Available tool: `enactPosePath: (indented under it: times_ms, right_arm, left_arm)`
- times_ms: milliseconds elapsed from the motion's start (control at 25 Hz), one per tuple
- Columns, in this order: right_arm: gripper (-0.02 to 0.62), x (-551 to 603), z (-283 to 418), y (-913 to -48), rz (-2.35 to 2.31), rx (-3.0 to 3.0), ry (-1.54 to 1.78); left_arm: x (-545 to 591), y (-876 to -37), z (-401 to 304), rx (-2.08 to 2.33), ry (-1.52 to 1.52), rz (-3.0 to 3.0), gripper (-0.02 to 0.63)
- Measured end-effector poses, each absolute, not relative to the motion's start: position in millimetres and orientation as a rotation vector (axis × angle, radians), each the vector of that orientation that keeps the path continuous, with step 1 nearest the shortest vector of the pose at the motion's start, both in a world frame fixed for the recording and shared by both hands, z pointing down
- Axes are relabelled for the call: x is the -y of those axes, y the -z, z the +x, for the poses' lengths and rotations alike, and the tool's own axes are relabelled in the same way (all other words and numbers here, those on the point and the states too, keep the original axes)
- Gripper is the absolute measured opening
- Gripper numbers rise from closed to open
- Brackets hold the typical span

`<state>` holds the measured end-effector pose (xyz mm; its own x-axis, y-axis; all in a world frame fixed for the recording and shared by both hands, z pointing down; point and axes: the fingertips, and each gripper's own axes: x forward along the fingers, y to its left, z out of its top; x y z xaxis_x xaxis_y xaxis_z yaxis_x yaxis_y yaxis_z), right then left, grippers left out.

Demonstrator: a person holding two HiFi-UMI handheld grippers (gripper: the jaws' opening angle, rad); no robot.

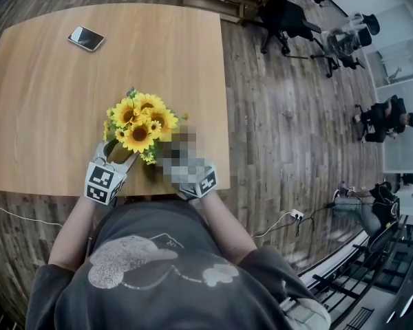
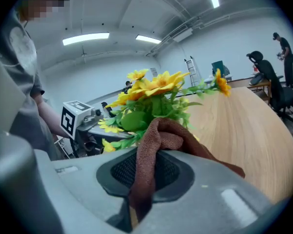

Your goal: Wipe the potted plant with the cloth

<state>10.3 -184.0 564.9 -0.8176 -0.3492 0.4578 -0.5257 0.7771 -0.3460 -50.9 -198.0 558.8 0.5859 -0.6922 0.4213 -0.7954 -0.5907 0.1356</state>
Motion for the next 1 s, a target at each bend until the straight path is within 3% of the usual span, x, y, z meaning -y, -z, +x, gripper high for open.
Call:
enactPosePath:
  times_ms: [240,520,1000]
  right_arm:
    - [0.046,171,5,-566,0.655,2.584,-0.626]
    - [0.046,204,55,-564,0.930,2.522,-0.667]
    - [0.046,258,81,-560,1.005,2.487,-0.587]
  left_arm:
    - [203,-562,-53,1.191,-0.491,2.526,0.306]
    - [205,-562,-61,1.214,-0.486,2.521,0.347]
    - [225,-562,-110,1.442,-0.494,2.402,0.339]
